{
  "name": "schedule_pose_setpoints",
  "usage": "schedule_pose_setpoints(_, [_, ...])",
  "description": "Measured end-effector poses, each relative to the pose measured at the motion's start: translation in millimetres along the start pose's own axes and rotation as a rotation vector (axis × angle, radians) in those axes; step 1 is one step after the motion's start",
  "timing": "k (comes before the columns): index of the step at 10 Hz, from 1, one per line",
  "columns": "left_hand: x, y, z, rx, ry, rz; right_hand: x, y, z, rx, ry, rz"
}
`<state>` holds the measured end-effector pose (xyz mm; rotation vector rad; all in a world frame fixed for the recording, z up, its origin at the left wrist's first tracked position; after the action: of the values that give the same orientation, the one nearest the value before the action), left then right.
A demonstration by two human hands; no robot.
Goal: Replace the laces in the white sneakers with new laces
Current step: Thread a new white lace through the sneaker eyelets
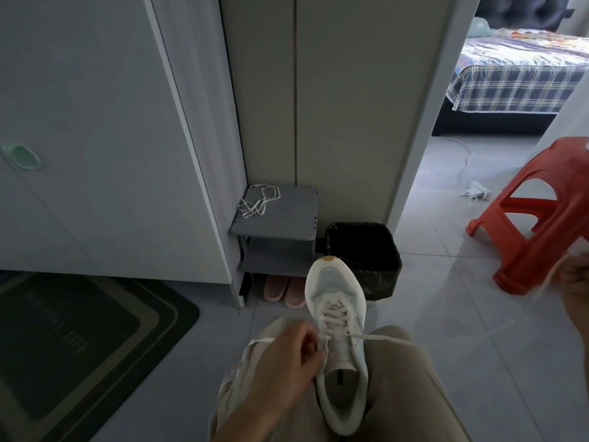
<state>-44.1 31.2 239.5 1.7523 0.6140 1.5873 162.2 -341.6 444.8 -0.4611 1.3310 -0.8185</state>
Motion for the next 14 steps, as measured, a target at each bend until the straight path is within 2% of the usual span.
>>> schedule_pose_setpoints(1, [-7.6, 15.7, -6.6, -0.054, -0.029, 0.007, 97.1, -14.5, -41.1, -0.011, -0.040, -0.041])
schedule_pose_setpoints(2, [-12.5, 22.0, -5.8, -0.054, -0.066, 0.063, 30.6, 103.0, -146.5, -0.139, -0.236, 0.224])
schedule_pose_setpoints(3, [-2.4, 9.6, 0.6, -0.012, 0.028, -0.012, 34.1, 118.2, -180.6, -0.306, -0.089, -0.222])
schedule_pose_setpoints(4, [4.7, -9.8, 8.3, 0.017, 0.055, 0.131, 49.8, 145.3, -197.4, -0.478, -0.115, -0.765])
schedule_pose_setpoints(5, [-1.1, -18.2, 14.0, 0.034, -0.096, 0.121, 51.3, 177.8, -214.2, -0.706, -0.366, -1.503])
schedule_pose_setpoints(6, [-1.1, -11.3, 15.0, 0.032, -0.179, 0.073, 38.1, 192.4, -222.9, -0.655, -0.462, -1.841])
schedule_pose_setpoints(7, [11.9, -11.2, 12.9, 0.094, -0.211, 0.040, 2.4, 195.0, -227.1, -0.399, -0.420, -1.822])
schedule_pose_setpoints(8, [26.9, 3.9, 10.0, 0.094, -0.242, -0.030, -55.7, 208.3, -242.1, -0.319, -0.582, -1.491])
schedule_pose_setpoints(9, [36.6, 25.3, 10.6, 0.035, -0.223, -0.058, -84.9, 232.9, -261.1, -0.447, -0.792, -1.342])
schedule_pose_setpoints(10, [47.1, 53.5, 14.8, -0.026, -0.190, -0.094, -108.2, 254.9, -275.9, -0.524, -0.815, -1.072])
schedule_pose_setpoints(11, [41.2, 68.7, 21.3, -0.028, -0.258, -0.280, -113.3, 264.7, -281.6, -0.541, -0.610, -0.756])
schedule_pose_setpoints(12, [50.1, 66.7, 31.4, -0.054, -0.160, -0.310, -107.0, 262.9, -282.3, -0.588, -0.464, -0.582])
schedule_pose_setpoints(13, [50.7, 48.7, 32.8, 0.018, -0.157, -0.424, -92.1, 235.9, -259.3, -0.534, -0.308, -0.482])
schedule_pose_setpoints(14, [15.9, 40.0, 21.4, 0.103, -0.412, -0.591, -75.0, 212.7, -230.7, -0.495, -0.191, -0.397])
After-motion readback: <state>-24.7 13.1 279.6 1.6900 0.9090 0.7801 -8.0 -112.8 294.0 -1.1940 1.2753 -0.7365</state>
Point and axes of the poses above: each hand's wrist, its own z-axis towards the middle knuckle, its own x-axis out of the back of the hand, y = z × x, the point moved 9 cm from there along z, towards the middle knuckle, and after that the axes turned 11 degrees about -y, right-handed, at the moved point
